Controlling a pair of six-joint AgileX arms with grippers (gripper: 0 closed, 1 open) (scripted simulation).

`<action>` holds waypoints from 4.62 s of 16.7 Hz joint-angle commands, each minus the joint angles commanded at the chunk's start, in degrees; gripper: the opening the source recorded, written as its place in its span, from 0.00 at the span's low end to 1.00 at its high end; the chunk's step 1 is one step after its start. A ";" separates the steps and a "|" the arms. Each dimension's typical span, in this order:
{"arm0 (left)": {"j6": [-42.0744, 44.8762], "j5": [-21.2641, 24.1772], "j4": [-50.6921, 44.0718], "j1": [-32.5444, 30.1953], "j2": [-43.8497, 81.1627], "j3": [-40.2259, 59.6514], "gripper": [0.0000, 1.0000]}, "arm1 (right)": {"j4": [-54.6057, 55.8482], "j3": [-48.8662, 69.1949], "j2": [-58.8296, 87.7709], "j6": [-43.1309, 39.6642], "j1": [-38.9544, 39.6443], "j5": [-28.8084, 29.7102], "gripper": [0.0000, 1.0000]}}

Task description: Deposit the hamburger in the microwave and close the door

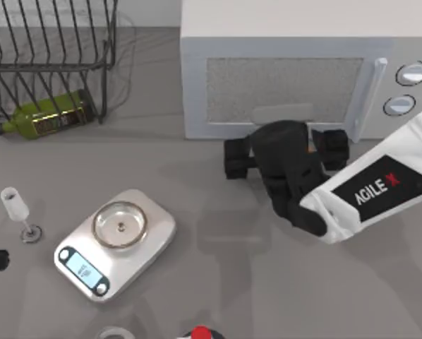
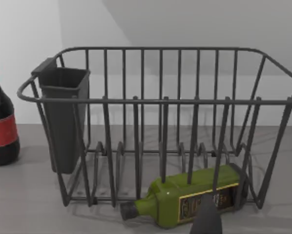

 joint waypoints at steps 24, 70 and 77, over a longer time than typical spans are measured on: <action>-0.13 -12.67 -4.78 -12.68 -7.87 -3.12 0.00 | 0.00 0.00 0.00 0.00 0.00 0.00 1.00; -7.83 -33.95 10.62 -39.17 46.36 18.92 0.00 | 0.00 0.00 0.00 0.00 0.00 0.00 1.00; -21.19 -32.49 -15.22 -44.19 85.69 61.18 0.00 | 0.00 0.00 0.00 0.00 0.00 0.00 1.00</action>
